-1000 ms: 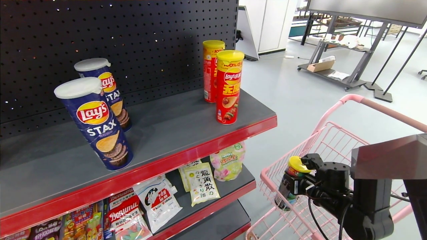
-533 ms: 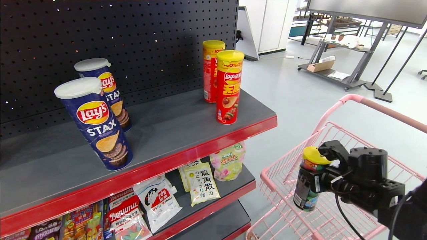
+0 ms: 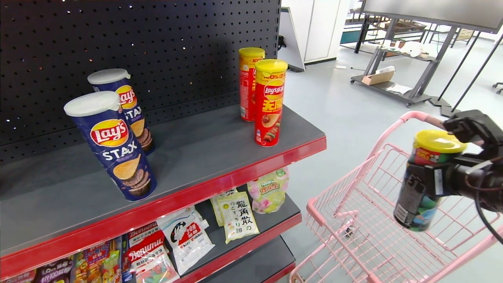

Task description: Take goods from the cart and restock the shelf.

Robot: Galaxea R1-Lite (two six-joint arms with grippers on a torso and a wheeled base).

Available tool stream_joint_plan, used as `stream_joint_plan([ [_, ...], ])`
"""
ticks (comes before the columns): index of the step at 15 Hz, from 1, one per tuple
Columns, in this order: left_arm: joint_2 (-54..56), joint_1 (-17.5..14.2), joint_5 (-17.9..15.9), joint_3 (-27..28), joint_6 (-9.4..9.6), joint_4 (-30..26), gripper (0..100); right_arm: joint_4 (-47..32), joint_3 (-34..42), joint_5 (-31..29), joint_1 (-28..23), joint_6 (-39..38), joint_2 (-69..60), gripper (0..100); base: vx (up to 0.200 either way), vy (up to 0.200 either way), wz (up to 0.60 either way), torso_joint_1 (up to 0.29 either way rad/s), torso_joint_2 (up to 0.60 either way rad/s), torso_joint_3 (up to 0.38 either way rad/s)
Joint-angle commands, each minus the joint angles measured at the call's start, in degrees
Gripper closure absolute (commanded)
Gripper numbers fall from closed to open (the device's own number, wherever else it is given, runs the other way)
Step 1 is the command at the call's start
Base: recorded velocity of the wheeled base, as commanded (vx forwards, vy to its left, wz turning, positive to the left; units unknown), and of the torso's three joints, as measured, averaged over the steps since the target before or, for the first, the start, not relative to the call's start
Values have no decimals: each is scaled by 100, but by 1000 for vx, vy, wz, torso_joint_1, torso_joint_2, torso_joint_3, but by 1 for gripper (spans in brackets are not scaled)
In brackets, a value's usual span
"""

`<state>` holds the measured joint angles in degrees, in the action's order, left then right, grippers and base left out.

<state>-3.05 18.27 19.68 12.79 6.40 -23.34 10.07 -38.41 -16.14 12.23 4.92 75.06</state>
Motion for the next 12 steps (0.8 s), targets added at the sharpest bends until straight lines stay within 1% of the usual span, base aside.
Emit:
stream_joint_plan([
  [1, 41, 1, 1, -13, 2, -3, 0, -989, 123, -170, 96, -290, -1591, 100, 0, 0, 0, 0, 0, 0],
  [2, 32, 1, 1, -13, 2, -3, 0, -1042, 167, -223, 60, -290, -1731, 100, 0, 0, 0, 0, 0, 0],
  [3, 6, 1, 1, -13, 2, -3, 0, -1279, 282, -267, 43, -176, -2065, 100, 0, 0, 0, 0, 0, 0],
  [5, -12, 1, 1, -13, 2, -3, 0, -2009, 405, -135, -142, -71, -2382, 100, 0, 0, 0, 0, 0, 0],
  [6, -12, 1, 1, -13, 2, -3, 0, -2009, 466, -117, -142, -53, -2408, 100, 0, 0, 0, 0, 0, 0],
  [8, -12, 10, 1, -13, 2, -3, 0, -2009, 484, -117, -300, -35, -2408, 100, 0, 0, 0, 0, 0, 0],
  [10, -3, 1, 1, -13, 2, -3, 0, -2009, 475, -117, -317, -27, -2408, 100, 0, 0, 0, 0, 0, 0],
  [12, -12, 10, -8, -13, 2, -3, 0, -2009, 475, -109, -317, -27, -2399, 100, 0, 0, 0, 110, -239, -144],
])
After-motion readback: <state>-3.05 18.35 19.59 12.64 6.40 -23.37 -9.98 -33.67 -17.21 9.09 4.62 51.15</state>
